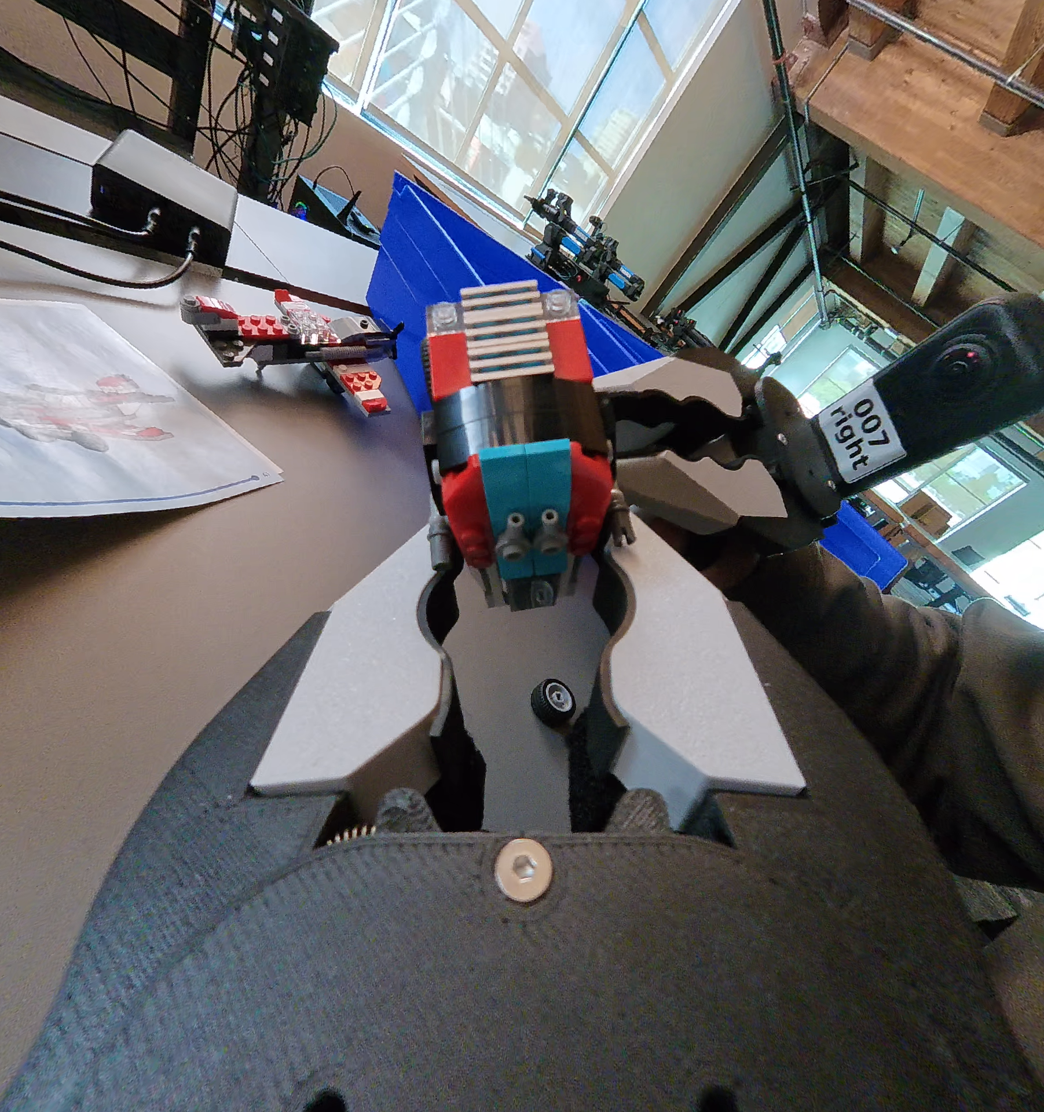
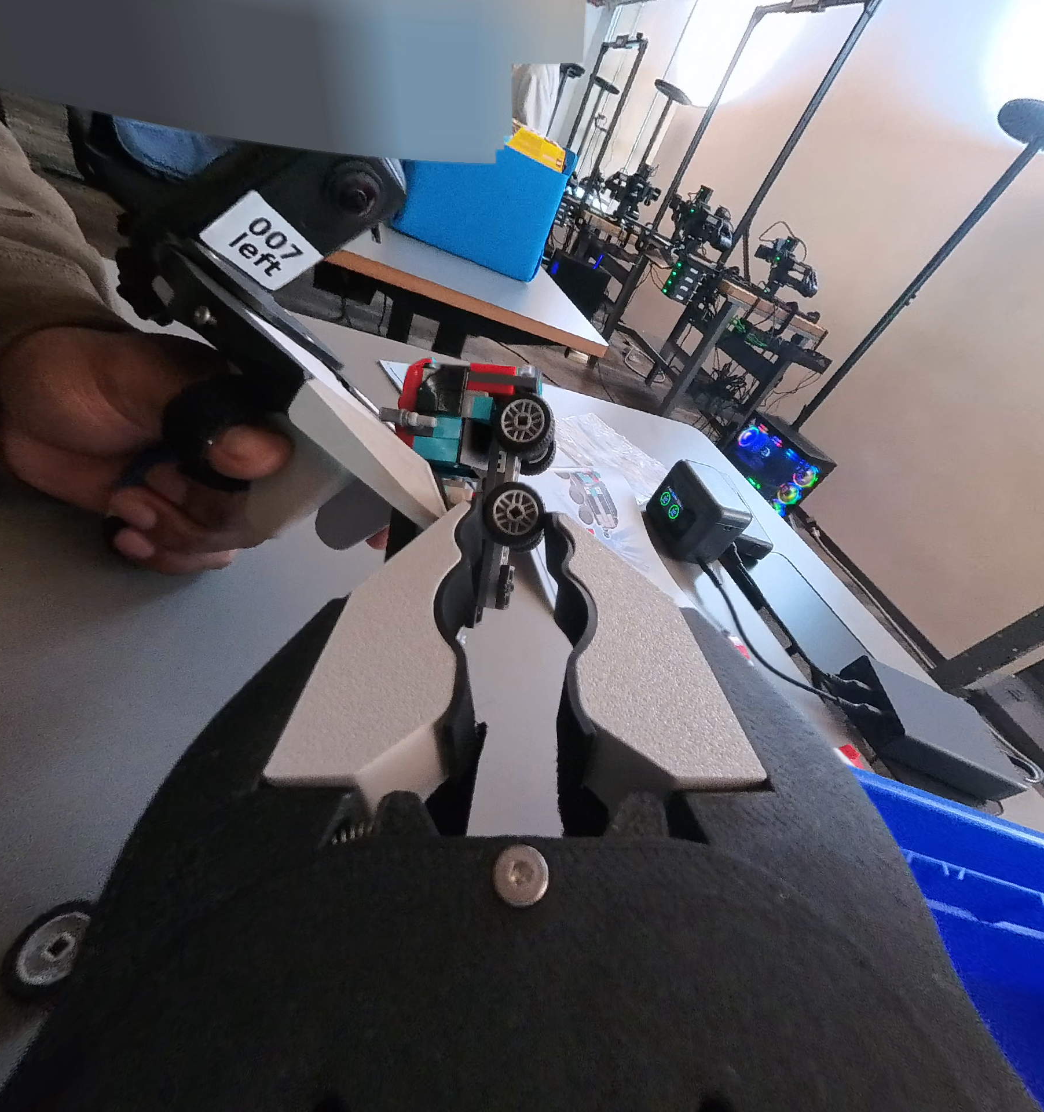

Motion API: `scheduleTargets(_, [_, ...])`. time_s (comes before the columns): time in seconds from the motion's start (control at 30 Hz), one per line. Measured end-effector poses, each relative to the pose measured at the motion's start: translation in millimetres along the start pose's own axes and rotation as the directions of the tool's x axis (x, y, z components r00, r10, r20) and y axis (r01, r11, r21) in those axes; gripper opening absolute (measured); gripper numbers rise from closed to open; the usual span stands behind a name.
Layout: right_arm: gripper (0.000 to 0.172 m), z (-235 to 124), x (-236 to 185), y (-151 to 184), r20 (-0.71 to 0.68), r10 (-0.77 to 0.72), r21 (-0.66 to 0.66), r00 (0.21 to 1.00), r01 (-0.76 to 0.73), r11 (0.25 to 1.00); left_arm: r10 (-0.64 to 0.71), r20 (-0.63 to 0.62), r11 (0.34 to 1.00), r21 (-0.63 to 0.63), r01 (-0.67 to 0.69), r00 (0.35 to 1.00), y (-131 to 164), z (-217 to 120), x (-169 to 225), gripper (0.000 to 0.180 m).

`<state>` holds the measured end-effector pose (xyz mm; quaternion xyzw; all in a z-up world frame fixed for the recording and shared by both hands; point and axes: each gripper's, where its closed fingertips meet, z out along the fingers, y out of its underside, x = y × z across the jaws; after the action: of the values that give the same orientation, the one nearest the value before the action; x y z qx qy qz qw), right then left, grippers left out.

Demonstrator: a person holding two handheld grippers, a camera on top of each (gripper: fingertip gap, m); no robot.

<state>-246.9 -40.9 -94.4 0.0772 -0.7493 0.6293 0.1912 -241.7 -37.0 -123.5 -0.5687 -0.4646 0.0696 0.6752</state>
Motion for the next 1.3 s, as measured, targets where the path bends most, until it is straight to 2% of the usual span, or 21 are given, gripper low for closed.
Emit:
scheduleTargets(0.23, [0.021,1,0,-2,-0.033,0.017,0.030,0.999,-0.016,0.999,-0.008,-0.011,1.000,0.012,0.008,1.000,-2,-1,1,0.045])
scheduleTargets(0.53, [0.021,-8,-4,-3,-0.006,-0.142,0.040,0.990,0.142,0.989,-0.008,-0.067,1.000,-0.006,0.008,0.998,2,1,10,0.045])
scheduleTargets(0.93, [0.021,-20,-11,-2,0.032,-0.352,0.021,0.935,0.352,0.936,0.006,-0.127,0.998,-0.054,-0.013,0.992,10,4,20,0.045])
scheduleTargets(1.17, [0.022,-26,-16,0,0.112,-0.340,0.018,0.934,0.340,0.940,0.013,-0.161,0.996,-0.081,-0.027,0.987,15,6,26,0.044])
scheduleTargets(1.3, [0.022,-27,-16,-6,0.111,-0.262,0.070,0.959,0.256,0.964,-0.031,-0.212,0.998,-0.068,0.017,0.977,11,5,31,0.045])
